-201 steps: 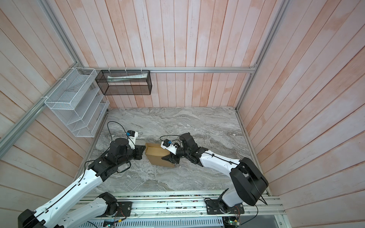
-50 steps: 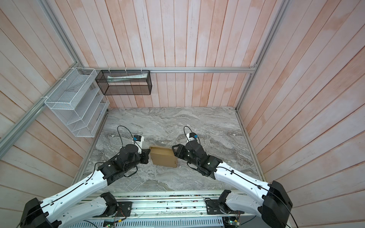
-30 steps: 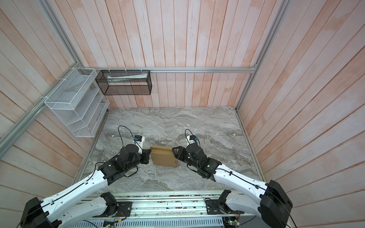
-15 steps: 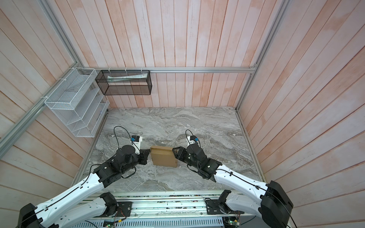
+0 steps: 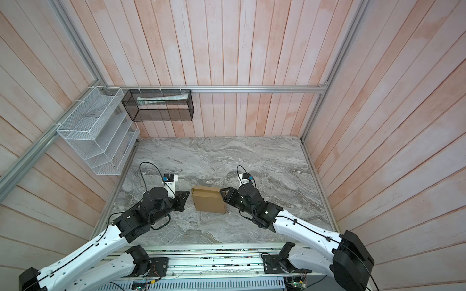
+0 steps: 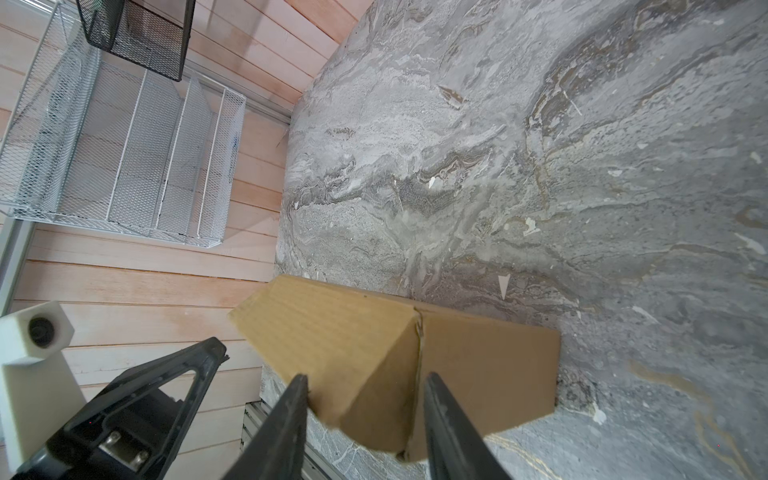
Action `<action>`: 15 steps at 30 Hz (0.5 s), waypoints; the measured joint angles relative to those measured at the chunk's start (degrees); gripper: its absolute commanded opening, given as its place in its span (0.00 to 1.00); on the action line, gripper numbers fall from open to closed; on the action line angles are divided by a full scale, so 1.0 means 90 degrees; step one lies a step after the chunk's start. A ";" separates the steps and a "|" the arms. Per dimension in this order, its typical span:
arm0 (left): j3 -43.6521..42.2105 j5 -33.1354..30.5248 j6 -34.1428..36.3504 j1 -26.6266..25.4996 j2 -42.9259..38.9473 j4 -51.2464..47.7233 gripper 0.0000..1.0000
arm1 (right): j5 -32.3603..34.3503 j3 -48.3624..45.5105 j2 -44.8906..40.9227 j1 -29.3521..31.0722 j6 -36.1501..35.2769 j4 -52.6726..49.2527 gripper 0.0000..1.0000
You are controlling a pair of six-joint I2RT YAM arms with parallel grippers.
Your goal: Fold the paper box
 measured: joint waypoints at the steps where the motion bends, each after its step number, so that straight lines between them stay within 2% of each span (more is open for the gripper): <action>1: 0.0007 -0.0019 0.0002 0.0000 -0.0019 -0.0015 0.24 | 0.0000 0.0000 0.0000 0.0000 0.0000 0.0000 0.46; 6: 0.0146 -0.0041 0.0000 0.0000 -0.0022 -0.0053 0.33 | 0.0002 0.0000 0.0000 0.0000 -0.0017 0.0000 0.46; 15: 0.0253 0.0461 -0.0039 0.0206 0.0185 0.0245 0.38 | 0.0002 0.0000 0.0000 0.0000 -0.0019 0.0002 0.45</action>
